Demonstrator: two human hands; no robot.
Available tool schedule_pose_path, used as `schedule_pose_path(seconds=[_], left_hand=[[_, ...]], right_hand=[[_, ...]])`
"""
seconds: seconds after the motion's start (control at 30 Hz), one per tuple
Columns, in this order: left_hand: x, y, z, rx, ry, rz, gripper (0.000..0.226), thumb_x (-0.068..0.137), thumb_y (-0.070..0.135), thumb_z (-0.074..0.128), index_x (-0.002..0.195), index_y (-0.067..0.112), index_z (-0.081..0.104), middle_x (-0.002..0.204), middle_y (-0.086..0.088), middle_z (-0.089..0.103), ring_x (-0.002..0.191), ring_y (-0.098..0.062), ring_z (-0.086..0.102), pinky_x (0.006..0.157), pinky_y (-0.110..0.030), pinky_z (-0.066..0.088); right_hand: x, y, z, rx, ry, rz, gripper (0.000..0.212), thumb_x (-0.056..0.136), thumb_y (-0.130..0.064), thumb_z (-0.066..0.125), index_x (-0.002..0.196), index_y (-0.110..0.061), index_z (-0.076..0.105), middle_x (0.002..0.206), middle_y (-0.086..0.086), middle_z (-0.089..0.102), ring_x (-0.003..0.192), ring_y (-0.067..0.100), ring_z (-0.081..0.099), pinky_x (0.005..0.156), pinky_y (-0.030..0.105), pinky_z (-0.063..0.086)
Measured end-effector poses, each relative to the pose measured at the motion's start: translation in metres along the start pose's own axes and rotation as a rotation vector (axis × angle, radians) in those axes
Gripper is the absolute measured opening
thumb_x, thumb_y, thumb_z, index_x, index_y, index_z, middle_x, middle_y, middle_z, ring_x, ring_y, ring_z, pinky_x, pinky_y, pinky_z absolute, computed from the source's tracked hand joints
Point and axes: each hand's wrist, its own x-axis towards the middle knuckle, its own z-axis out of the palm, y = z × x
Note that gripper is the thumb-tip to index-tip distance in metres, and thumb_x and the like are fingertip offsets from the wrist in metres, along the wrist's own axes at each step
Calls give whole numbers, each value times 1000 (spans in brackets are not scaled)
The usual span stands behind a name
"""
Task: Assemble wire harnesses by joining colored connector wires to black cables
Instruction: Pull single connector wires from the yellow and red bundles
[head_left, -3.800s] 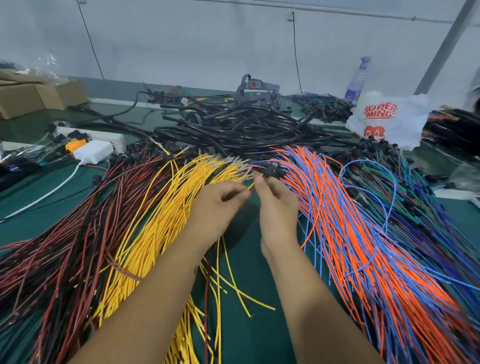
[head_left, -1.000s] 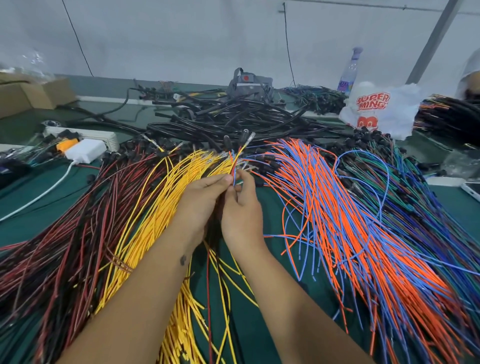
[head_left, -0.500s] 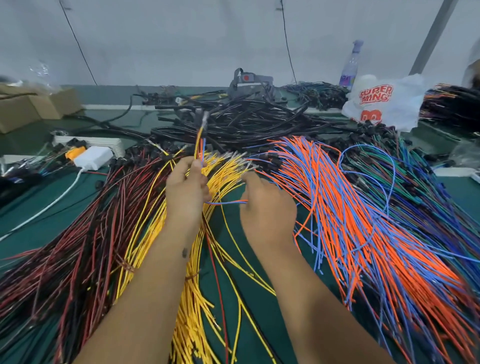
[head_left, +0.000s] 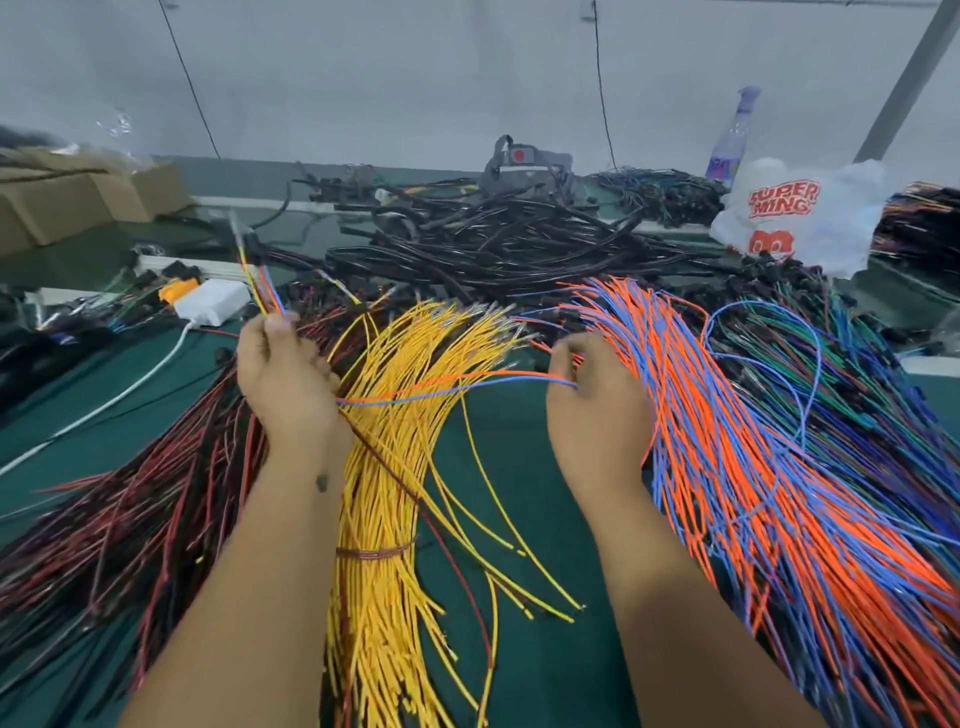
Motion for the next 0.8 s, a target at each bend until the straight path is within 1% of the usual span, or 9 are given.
schedule_pose_path(seconds=[0.07, 0.13, 0.23, 0.3, 0.4, 0.5, 0.6, 0.73, 0.8], left_hand=[[0, 3, 1, -46, 15, -39, 28, 104, 23, 36, 78, 21, 46, 50, 8, 29, 40, -6, 23, 38, -16, 19], [2, 5, 0, -73, 9, -67, 28, 104, 23, 36, 78, 20, 47, 47, 9, 28, 39, -5, 21, 38, -16, 18], [1, 3, -1, -24, -7, -94, 27, 103, 20, 36, 78, 19, 47, 43, 11, 25, 37, -5, 20, 38, -15, 18], [-3, 1, 0, 38, -32, -95, 26, 102, 19, 38, 78, 18, 49, 43, 11, 26, 38, -6, 21, 38, -17, 19], [-7, -2, 2, 145, -99, -45, 27, 102, 18, 39, 77, 19, 50, 49, 7, 29, 41, -7, 22, 40, -20, 19], [-10, -2, 4, 189, -122, -20, 28, 102, 17, 40, 76, 20, 50, 51, 7, 29, 41, -7, 22, 40, -20, 18], [-9, -2, 6, 136, -149, -65, 28, 103, 17, 38, 76, 20, 48, 43, 11, 27, 38, -5, 20, 37, -18, 17], [-15, -3, 21, -155, -261, -323, 29, 105, 22, 32, 81, 17, 48, 42, 11, 23, 33, -2, 18, 33, -13, 16], [-23, -6, 30, -62, -318, -331, 30, 104, 24, 33, 82, 15, 52, 40, 11, 27, 33, -4, 23, 34, -15, 20]], right_hand=[[-4, -9, 2, 269, 78, -11, 17, 91, -31, 58, 108, -34, 56, 64, -12, 49, 63, 10, 51, 59, 30, 37], [-4, -12, 1, 471, 183, 40, 40, 86, -33, 65, 121, -39, 45, 75, -12, 49, 66, 3, 48, 62, 14, 37], [-3, -13, 1, 622, 286, 156, 58, 82, -33, 73, 129, -26, 40, 88, -1, 52, 69, 0, 46, 68, 10, 37], [0, -14, 0, 738, 328, 227, 60, 83, -29, 74, 131, -16, 39, 89, 8, 52, 71, 5, 48, 69, 13, 38], [0, -16, -2, 938, 328, 320, 56, 87, -26, 69, 130, -9, 38, 82, 15, 48, 72, 29, 49, 70, 34, 43], [7, -16, -5, 1087, 169, 434, 36, 91, -35, 59, 119, -15, 47, 71, 6, 50, 52, 23, 47, 54, 27, 40], [14, -22, 1, 974, -227, 480, 34, 87, -39, 54, 112, -15, 53, 68, 4, 51, 40, 12, 47, 48, 22, 38], [-21, -29, 9, 671, -526, 1, 48, 76, -43, 67, 120, -28, 52, 80, -5, 54, 62, 8, 51, 60, 20, 43], [-34, -33, 12, 492, -590, -200, 67, 68, -56, 68, 128, -41, 43, 87, -12, 55, 67, 10, 54, 66, 31, 49]])
